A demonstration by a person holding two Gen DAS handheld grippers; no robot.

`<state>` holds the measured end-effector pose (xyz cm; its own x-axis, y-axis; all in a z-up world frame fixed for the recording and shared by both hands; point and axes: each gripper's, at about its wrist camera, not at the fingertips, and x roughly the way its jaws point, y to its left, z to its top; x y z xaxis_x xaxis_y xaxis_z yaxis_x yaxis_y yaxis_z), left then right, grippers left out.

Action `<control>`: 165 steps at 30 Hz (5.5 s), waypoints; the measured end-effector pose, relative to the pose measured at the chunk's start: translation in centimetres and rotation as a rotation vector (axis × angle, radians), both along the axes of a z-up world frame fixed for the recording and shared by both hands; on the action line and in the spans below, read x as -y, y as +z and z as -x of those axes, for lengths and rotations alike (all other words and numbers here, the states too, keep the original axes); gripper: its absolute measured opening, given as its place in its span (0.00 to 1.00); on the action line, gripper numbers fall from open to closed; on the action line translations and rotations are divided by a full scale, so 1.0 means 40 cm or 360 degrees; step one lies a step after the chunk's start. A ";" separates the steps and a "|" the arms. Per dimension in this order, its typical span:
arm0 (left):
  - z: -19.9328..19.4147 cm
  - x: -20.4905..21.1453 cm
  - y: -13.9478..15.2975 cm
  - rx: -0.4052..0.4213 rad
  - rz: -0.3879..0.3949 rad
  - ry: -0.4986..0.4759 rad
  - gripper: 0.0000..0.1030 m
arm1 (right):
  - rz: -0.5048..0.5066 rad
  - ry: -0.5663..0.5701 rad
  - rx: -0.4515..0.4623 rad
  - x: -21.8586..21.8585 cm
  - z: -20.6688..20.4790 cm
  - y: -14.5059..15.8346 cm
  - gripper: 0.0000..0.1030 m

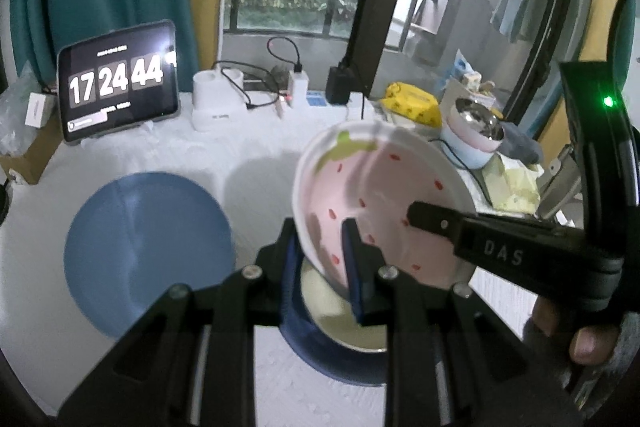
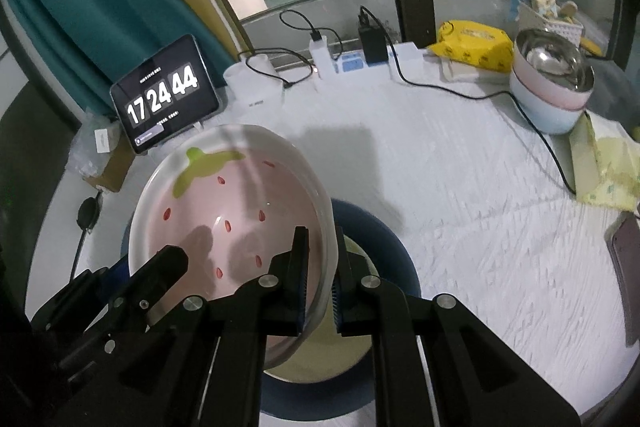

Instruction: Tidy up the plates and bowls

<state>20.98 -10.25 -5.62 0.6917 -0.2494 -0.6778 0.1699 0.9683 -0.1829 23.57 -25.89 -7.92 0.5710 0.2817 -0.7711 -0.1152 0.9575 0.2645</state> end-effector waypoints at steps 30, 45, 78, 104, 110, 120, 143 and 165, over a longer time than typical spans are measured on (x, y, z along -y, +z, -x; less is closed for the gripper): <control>0.003 0.030 -0.107 -0.0150 -0.0053 -0.0067 0.22 | 0.0066 -0.0037 -0.0074 0.024 0.030 -0.109 0.11; 0.000 0.026 -0.119 -0.0161 -0.0090 -0.0049 0.25 | 0.0185 0.0014 -0.0025 0.004 0.038 -0.110 0.15; 0.021 -0.008 -0.043 -0.0006 -0.0089 -0.0027 0.29 | 0.0218 -0.0057 0.0162 0.054 0.082 0.001 0.30; -0.015 -0.097 -0.102 -0.0048 -0.0077 0.0028 0.44 | 0.0137 -0.0130 0.0076 0.169 0.079 -0.069 0.30; -0.024 -0.083 -0.125 -0.0088 -0.0124 -0.0002 0.44 | 0.0125 -0.0111 0.0054 0.164 0.072 -0.090 0.30; -0.034 -0.059 -0.153 -0.0116 -0.0203 -0.0062 0.44 | 0.0077 -0.0109 0.0075 0.175 0.075 -0.084 0.30; -0.031 -0.049 -0.156 -0.0025 -0.0315 -0.0141 0.44 | 0.0061 -0.0016 0.0009 0.130 0.068 -0.132 0.30; -0.015 -0.030 -0.157 0.0023 -0.0229 -0.0214 0.13 | -0.0110 -0.0168 0.0000 0.152 0.061 -0.160 0.33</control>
